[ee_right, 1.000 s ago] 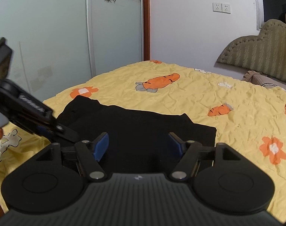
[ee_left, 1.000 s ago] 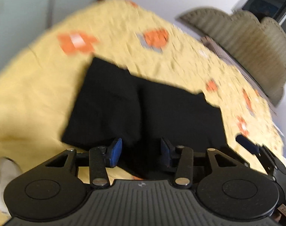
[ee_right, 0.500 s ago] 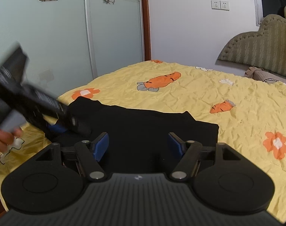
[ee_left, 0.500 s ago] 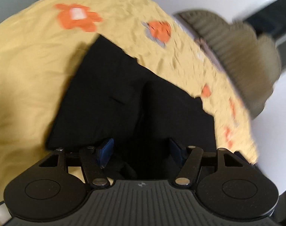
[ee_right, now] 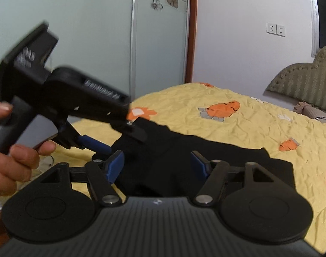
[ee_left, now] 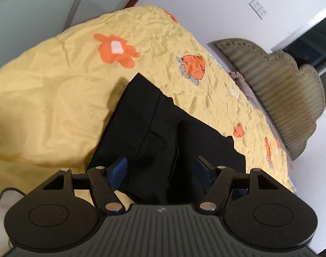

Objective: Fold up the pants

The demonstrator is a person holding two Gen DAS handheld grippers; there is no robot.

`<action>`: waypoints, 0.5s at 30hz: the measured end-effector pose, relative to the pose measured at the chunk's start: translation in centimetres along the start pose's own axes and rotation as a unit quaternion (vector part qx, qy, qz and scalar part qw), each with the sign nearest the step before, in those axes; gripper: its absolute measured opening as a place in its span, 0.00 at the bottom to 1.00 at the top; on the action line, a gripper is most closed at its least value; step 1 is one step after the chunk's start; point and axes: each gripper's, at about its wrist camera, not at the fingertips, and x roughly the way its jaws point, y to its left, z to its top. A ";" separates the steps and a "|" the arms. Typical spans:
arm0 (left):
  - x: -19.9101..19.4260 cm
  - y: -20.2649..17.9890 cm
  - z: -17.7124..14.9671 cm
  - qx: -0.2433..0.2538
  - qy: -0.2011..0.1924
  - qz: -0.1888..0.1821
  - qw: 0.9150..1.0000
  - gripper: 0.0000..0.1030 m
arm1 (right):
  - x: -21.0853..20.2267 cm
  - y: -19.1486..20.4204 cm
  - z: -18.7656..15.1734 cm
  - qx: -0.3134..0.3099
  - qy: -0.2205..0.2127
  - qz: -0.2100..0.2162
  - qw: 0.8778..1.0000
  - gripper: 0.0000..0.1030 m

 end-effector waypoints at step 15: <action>-0.1 0.8 -0.1 0.010 -0.020 0.023 0.999 0.67 | 4.9 1.3 -2.4 -0.092 0.060 -0.100 0.989 0.20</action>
